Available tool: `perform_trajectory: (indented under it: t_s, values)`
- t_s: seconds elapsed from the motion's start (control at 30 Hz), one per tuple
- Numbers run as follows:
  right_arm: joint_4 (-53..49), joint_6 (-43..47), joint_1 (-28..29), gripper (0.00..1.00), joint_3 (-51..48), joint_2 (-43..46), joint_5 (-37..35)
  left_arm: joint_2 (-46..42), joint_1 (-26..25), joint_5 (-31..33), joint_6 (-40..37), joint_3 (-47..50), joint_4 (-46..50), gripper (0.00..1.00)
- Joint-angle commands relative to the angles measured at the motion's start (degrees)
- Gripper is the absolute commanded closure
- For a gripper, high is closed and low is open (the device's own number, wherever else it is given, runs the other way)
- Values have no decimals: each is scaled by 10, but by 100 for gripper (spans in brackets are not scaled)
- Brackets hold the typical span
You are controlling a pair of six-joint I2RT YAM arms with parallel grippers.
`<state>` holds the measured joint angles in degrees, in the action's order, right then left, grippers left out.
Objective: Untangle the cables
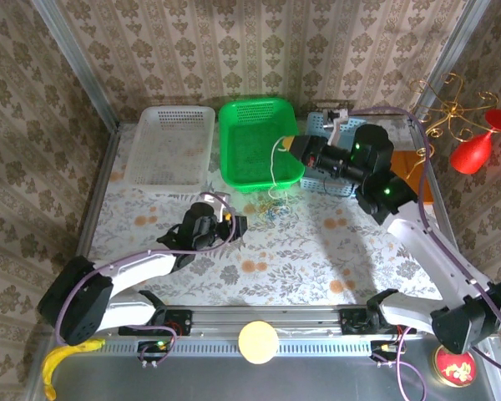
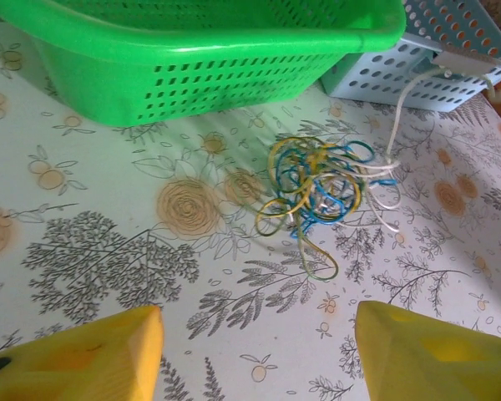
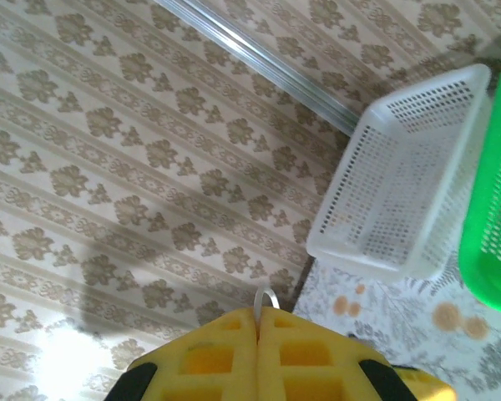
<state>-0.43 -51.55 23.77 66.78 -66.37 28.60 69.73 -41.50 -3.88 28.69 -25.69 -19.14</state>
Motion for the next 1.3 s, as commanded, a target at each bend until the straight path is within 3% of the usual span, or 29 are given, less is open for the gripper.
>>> perform_trajectory:
  t_s: [0.0,0.23,0.57,1.27]
  values:
    - [-7,38,7,100,-42,55,-45,-10,8,-12,6,-20,46,37]
    - [-84,81,7,100,-156,149,-130,41,11,-36,19,-38,12,37]
    - [-90,61,7,100,-282,209,-156,146,8,-85,66,-97,-100,34]
    - [-22,46,9,100,-432,186,-153,301,4,-87,71,-205,-146,37]
